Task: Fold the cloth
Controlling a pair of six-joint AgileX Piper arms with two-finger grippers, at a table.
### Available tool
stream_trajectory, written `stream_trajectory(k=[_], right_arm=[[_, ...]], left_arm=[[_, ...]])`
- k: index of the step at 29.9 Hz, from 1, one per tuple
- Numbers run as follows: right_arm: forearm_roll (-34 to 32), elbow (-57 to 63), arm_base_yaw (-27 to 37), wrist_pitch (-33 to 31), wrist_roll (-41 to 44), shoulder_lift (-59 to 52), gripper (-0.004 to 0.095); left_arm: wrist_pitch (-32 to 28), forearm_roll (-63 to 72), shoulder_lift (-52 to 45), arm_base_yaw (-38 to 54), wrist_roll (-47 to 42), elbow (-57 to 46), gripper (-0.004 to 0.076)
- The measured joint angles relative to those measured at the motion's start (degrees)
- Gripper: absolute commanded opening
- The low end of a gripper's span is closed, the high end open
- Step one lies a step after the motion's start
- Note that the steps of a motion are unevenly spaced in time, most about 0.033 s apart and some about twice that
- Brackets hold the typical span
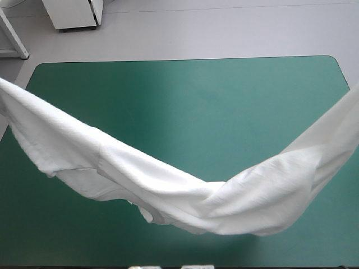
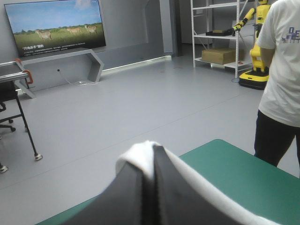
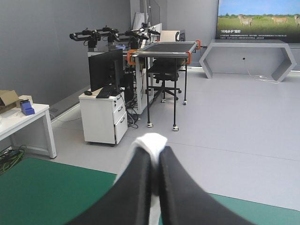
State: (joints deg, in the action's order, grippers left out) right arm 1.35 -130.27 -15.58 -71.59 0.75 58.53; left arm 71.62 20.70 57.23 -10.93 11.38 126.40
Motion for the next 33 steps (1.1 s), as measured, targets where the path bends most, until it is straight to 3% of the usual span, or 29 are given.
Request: stream_trajectory(k=[7,12,19,26,33], right_arm=[[-3.23,5.08,0.00,0.00,0.65,2.69,-0.0017],[-4.60,10.16,0.00,0.00,0.96,9.44,-0.0017],[-4.72,13.85,0.00,0.00,1.20,22.33,-0.0018],[-4.86,14.15,1.37,2.28,0.98,37.53,-0.0018],[-4.88,14.26,3.07,4.63,0.93,50.96,-0.0017]], left_arm=[[0.00,-6.61,0.84,-0.06,-4.86,-3.44,-0.0010],[0.00,-8.96,5.70,-0.06,-6.01,-12.53,-0.0010],[0.00,-11.20,19.38,-0.06,-6.81,-21.49,-0.0010],[-0.69,-14.85,33.92,-0.06,-6.81,-22.16,-0.0010],[-7.83,-15.60,47.52,-0.06,-6.81,-22.16,-0.0010]])
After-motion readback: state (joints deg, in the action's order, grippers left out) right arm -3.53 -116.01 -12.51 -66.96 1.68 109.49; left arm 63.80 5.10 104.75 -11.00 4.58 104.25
